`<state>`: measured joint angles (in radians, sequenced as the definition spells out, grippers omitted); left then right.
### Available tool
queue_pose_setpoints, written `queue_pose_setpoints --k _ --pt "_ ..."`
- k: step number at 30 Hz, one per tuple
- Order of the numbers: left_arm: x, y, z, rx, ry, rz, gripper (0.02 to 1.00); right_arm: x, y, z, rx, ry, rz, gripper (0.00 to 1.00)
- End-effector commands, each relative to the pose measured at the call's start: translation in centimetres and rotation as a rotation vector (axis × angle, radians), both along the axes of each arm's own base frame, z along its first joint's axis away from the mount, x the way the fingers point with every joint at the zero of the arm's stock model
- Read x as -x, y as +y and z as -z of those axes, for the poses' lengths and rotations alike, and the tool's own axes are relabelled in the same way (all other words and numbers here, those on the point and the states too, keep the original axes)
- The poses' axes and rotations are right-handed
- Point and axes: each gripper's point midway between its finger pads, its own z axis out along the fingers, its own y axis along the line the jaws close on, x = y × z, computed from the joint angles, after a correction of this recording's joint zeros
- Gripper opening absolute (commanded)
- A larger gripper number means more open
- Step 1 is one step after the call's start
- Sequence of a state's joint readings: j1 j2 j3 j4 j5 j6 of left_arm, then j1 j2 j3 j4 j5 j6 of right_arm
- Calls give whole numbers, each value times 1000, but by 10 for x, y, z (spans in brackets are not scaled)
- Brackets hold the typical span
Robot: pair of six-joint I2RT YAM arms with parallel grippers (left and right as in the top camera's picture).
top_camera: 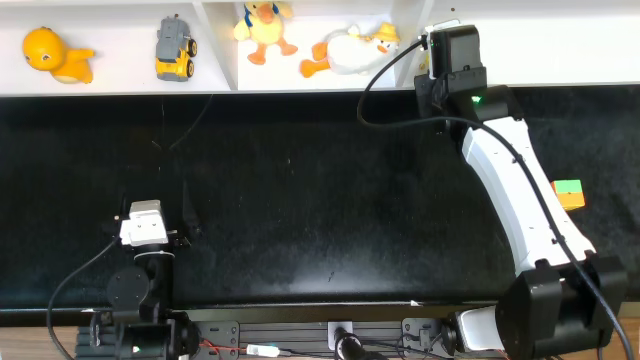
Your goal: Store Toys
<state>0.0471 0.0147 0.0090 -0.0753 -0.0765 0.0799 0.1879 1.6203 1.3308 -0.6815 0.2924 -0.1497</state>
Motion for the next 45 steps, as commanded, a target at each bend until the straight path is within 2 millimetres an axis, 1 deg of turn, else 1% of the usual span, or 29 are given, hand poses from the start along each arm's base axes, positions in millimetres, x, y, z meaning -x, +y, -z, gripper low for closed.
queue_pose_setpoints --k 1,4,8,12,16,19,24,26,29,34,36,41,45 --pt "1 1 -2 1 -9 -8 998 12 16 5 -14 -1 -12 139" --pt "1 1 -2 1 -9 -8 998 23 26 6 -11 11 -40 137" --pt "1 1 -2 2 -9 -8 998 35 24 1 -9 18 -40 134" --pt "1 1 -2 1 -9 -8 998 42 9 -9 4 -11 -5 137" --pt "1 1 -2 2 -9 -8 998 50 -8 -28 22 -50 41 137" --pt "1 1 -2 1 -9 -8 998 49 -18 -32 21 -64 66 137" --pt "1 1 -2 1 -9 -9 998 38 -39 -33 22 -92 119 139" --pt "1 1 -2 2 -9 -8 996 27 -45 -33 27 -119 128 154" --pt "1 1 -2 1 -9 -8 998 15 -45 -29 33 -140 122 178" --pt "1 1 -2 1 -9 -8 998 -1 -43 -10 35 -126 122 163" --pt "1 1 -2 1 -9 -8 998 -9 -42 -5 33 -136 122 163" --pt "1 1 -2 2 -9 -8 998 -31 -39 -7 15 -209 121 165" --pt "1 1 -2 2 -9 -8 998 -41 -36 1 2 -214 124 163"
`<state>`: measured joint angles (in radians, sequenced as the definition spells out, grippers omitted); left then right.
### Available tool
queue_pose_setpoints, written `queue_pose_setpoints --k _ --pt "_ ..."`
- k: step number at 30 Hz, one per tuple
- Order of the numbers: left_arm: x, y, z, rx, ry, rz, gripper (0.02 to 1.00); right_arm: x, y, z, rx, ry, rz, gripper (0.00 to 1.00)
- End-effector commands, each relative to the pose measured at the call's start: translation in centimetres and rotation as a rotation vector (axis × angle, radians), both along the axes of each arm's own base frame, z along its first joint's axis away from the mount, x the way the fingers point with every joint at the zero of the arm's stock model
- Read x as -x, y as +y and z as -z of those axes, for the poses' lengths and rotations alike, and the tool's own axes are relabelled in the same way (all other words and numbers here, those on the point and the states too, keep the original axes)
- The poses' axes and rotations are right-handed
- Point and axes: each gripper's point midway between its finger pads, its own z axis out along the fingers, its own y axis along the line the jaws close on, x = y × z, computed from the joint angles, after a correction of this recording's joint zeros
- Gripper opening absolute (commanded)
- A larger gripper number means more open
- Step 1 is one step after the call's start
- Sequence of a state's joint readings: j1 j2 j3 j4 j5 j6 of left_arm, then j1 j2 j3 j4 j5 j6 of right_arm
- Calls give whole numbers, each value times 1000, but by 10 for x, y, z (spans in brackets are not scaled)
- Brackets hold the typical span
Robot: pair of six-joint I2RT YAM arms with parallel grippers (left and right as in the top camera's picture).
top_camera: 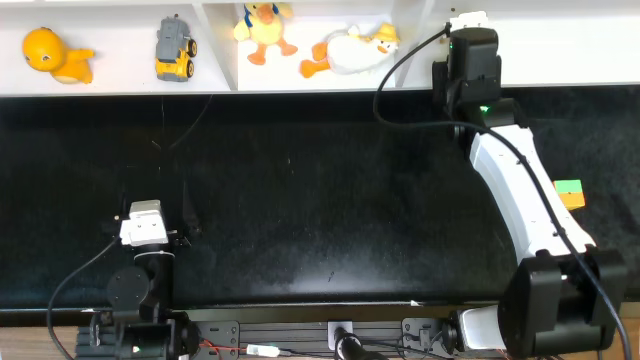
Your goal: Store Toys
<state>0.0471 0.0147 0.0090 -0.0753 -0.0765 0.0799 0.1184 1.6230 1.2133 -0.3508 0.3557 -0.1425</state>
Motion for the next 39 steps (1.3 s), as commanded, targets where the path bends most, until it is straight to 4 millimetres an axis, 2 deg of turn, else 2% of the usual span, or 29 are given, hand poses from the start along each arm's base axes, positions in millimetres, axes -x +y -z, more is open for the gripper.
queue_pose_setpoints --k 1,4,8,9,10,11,14,17,20,21,23,27,28,29,35,39 --pt "1 1 -2 2 -9 -8 998 -9 1 10 -8 4 3 163" --pt "1 1 -2 2 -9 -8 998 -17 6 16 -24 -2 -15 163" --pt "1 1 -2 1 -9 -8 998 -27 10 15 -39 -40 -30 169" --pt "1 1 -2 1 -9 -8 998 -29 10 14 -40 -52 -30 213" --pt "1 1 -2 2 -9 -8 998 -31 11 12 -41 -64 -30 351" --pt "1 1 -2 1 -9 -8 998 -32 11 11 -42 -67 -30 437" --pt "1 1 -2 1 -9 -8 998 -29 12 8 -46 -65 -36 503" --pt "1 1 -2 1 -9 -8 998 -17 10 0 -45 -48 -35 588" --pt "1 1 -2 2 -9 -8 996 5 5 -11 -41 -32 -29 720" --pt "1 1 -2 2 -9 -8 996 25 -4 -14 -33 -24 -10 895" --pt "1 1 -2 1 -9 -9 998 52 -17 -10 -21 -10 23 998" --pt "1 1 -2 1 -9 -8 996 102 -32 1 -21 -11 53 996" --pt "1 1 -2 2 -9 -8 996 123 -34 3 -23 -30 53 996" --pt "1 1 -2 1 -9 -8 996 131 -34 3 -24 -41 52 998" --pt "1 1 -2 2 -9 -8 998 169 -35 3 -29 -105 50 998" --pt "1 1 -2 2 -9 -8 998 180 -36 16 -24 -49 51 996"
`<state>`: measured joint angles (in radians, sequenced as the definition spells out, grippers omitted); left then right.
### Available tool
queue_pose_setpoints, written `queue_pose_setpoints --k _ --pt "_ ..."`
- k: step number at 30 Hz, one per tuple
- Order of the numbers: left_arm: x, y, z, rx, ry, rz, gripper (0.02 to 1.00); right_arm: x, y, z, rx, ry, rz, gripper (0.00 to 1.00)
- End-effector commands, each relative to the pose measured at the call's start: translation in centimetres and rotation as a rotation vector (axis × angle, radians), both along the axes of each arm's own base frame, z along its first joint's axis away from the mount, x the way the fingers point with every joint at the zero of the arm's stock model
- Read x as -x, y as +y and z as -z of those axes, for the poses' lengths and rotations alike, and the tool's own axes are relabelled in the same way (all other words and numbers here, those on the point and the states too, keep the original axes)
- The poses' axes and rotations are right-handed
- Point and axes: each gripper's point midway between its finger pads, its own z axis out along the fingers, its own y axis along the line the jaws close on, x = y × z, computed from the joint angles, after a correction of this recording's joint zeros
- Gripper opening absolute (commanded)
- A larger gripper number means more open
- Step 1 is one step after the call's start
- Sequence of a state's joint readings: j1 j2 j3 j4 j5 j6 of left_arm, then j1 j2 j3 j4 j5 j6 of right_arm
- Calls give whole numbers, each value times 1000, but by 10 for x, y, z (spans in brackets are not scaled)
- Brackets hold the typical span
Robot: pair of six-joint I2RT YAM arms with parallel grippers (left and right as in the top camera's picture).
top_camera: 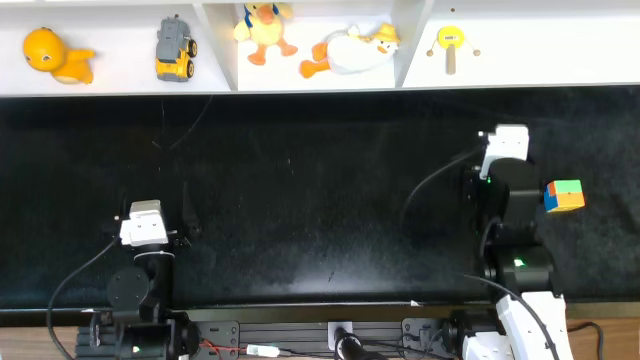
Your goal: Store Toys
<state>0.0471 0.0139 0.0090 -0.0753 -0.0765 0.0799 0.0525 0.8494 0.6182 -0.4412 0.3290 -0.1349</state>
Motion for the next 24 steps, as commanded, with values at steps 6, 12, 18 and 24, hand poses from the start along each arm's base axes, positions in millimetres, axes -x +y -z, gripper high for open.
queue_pose_setpoints --k 6,12,18,24 --pt "1 1 -2 1 -9 -8 998 2 4 24 -128 62 -63 993" --pt "1 1 -2 1 -9 -8 998 12 -79 40 -227 65 185 996" --pt "1 1 -2 2 -9 -9 998 40 -140 72 -103 215 257 965" --pt "1 1 -2 2 -9 -9 996 37 -143 101 22 368 64 895"
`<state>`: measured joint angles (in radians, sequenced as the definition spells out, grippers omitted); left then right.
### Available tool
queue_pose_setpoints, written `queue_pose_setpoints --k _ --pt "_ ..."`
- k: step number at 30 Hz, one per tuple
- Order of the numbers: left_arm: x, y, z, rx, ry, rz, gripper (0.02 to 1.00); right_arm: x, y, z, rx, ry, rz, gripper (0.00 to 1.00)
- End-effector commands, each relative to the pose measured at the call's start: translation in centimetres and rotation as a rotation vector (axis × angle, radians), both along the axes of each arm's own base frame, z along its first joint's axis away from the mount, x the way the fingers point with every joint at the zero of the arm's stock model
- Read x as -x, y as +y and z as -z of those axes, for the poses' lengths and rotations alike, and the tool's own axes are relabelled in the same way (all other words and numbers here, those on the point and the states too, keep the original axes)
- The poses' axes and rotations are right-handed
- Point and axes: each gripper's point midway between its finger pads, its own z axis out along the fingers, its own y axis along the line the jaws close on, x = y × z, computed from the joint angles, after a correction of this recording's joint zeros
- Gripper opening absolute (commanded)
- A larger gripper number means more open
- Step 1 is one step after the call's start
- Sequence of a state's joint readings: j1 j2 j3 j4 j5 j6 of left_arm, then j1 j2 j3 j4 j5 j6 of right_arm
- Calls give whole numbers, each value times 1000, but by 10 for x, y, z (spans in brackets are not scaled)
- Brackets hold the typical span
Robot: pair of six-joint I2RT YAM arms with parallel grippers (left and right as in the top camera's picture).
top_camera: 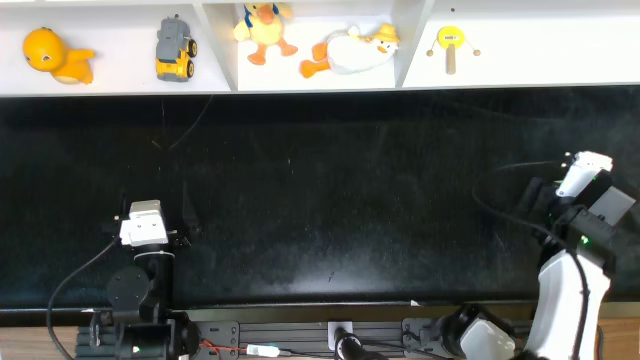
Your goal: Store Toys
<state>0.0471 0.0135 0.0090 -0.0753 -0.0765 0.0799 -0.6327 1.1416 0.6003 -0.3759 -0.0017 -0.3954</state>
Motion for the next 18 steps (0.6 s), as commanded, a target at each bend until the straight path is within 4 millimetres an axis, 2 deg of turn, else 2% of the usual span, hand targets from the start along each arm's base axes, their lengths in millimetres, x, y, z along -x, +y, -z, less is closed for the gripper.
queue_pose_setpoints --k 1,6,9,15,18 --pt "1 1 -1 1 -8 -8 998 -5 2 19 81 124 -228 895" --pt "1 1 -1 1 -8 -8 998 -11 -1 18 79 118 -234 875" --pt "1 1 -1 2 -8 -8 998 -7 2 17 70 127 -232 875" --pt "1 1 -1 1 -8 -8 998 -6 2 -3 101 75 -215 875" --pt "1 1 -1 2 -8 -8 998 0 -1 -7 103 73 -195 875"
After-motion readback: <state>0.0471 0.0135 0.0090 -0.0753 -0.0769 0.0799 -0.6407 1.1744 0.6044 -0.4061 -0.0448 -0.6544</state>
